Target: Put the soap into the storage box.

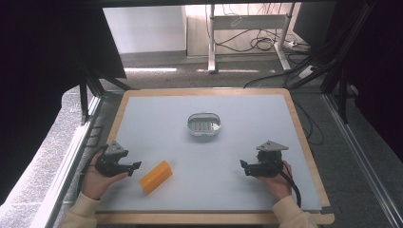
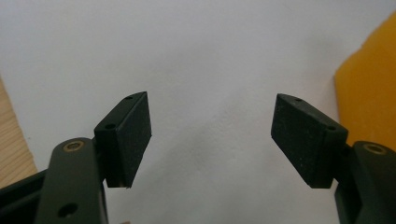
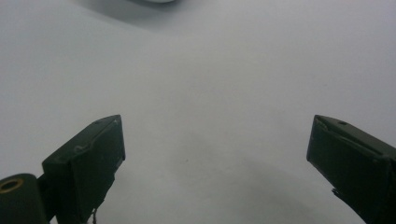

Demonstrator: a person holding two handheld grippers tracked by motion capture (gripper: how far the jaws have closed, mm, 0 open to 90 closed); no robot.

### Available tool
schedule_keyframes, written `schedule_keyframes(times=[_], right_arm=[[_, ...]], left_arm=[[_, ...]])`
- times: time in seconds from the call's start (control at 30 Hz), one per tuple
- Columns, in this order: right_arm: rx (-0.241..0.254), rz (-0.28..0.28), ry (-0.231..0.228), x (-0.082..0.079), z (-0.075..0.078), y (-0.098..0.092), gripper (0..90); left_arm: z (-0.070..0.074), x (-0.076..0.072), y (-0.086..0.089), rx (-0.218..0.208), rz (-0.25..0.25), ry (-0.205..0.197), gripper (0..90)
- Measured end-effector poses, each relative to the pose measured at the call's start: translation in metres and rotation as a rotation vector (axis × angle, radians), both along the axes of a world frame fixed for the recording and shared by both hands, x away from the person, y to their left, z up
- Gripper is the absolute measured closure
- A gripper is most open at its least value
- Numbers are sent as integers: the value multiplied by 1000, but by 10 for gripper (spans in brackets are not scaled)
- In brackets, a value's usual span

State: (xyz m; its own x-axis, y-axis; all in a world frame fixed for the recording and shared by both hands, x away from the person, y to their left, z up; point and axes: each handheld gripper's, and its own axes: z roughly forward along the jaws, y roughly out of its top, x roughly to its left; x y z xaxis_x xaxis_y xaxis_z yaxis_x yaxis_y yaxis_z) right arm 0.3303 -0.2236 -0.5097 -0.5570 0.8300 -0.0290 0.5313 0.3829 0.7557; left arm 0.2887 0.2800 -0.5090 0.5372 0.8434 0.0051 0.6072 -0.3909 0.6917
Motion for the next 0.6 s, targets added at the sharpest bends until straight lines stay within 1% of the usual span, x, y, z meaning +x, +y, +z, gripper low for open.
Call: schedule_keyframes(times=[0.1,0.17,0.2,0.23,0.3,0.4,0.43,0.47,0.5,0.6], right_arm=[[-2,24,19,-4,-5,-1,47],[-2,26,19,-6,-5,-1,48],[5,34,10,-7,-5,-3,58],[12,34,1,-8,-4,-4,61],[17,30,-14,-10,-3,-8,61],[16,24,-22,-13,-4,-11,61],[15,13,-31,-16,-2,-14,63],[15,13,-31,-16,-2,-14,63],[26,6,-41,-18,-1,-15,70],[27,5,-49,-18,1,-15,72]], left_arm=[[-1,1,-2,-7,3,12,290],[-1,0,-3,-9,4,16,289],[0,-2,-3,0,8,5,288],[0,-2,-3,0,8,5,288],[0,-4,0,2,25,-5,282],[2,-6,2,-7,32,-9,281],[3,-8,2,-10,32,-12,281],[3,-8,2,-10,32,-12,280],[3,-9,1,-13,26,-11,279],[4,-10,1,-11,12,-14,279]])
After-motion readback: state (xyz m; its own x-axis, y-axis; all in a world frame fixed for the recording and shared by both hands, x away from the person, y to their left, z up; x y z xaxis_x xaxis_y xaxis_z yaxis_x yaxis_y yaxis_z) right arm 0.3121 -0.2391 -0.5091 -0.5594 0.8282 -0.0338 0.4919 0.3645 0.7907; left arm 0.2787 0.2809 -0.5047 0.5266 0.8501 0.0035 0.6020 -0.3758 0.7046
